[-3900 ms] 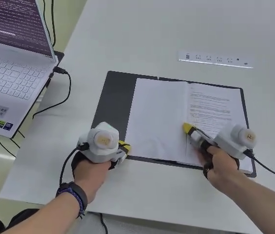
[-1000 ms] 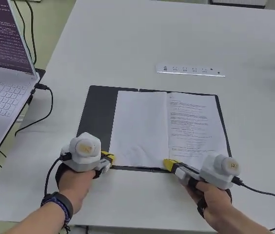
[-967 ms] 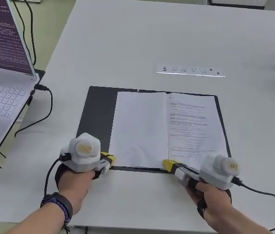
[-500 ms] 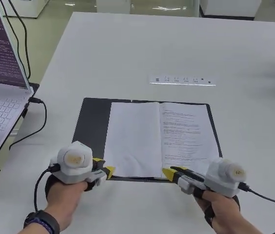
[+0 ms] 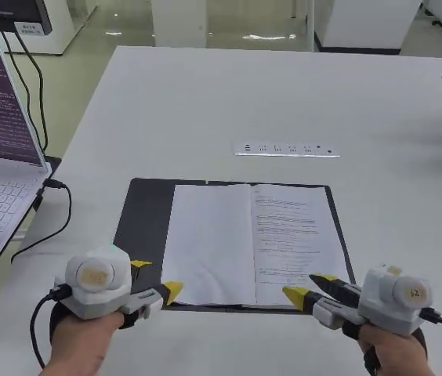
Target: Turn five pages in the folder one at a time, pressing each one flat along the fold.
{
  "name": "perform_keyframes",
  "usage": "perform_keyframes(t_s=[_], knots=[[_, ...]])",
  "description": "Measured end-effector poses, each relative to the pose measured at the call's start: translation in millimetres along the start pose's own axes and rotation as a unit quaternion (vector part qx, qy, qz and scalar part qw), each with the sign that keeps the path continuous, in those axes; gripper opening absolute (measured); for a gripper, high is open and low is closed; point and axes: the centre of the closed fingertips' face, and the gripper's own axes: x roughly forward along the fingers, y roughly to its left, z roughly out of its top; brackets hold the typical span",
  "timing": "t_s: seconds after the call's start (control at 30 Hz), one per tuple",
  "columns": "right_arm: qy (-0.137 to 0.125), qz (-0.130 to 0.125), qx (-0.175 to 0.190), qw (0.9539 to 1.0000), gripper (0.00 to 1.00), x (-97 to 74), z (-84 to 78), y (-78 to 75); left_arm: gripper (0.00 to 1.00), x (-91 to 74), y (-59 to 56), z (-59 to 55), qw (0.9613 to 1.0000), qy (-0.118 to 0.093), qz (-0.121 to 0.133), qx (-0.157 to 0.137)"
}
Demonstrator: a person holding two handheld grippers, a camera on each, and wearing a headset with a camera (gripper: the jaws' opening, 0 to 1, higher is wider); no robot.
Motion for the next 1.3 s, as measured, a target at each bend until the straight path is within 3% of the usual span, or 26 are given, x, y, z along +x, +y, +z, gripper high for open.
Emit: perform_keyframes(t_s=[0.43, 0.77, 1.07, 1.3], knots=[[-0.033, -0.017, -0.023, 0.9990, 0.51, -29.8, 27.5, -10.6, 0.53, -30.1, 3.0, 35.5, 0.9988, -0.038, 0.008, 0.029], [-0.056, -0.029, -0.026, 0.9977, 0.56, -54.5, 41.5, -13.3, 0.60, -53.3, 1.9, 50.8, 0.9980, -0.051, 0.008, 0.036], [-0.060, -0.039, -0.024, 0.9971, 0.60, -67.9, 39.4, -12.3, 0.65, -67.9, 3.5, 53.9, 0.9974, -0.058, 0.021, 0.036], [-0.061, -0.036, -0.021, 0.9973, 0.62, -70.0, 37.5, -6.7, 0.69, -73.0, 0.6, 48.4, 0.9976, -0.058, 0.028, 0.025]])
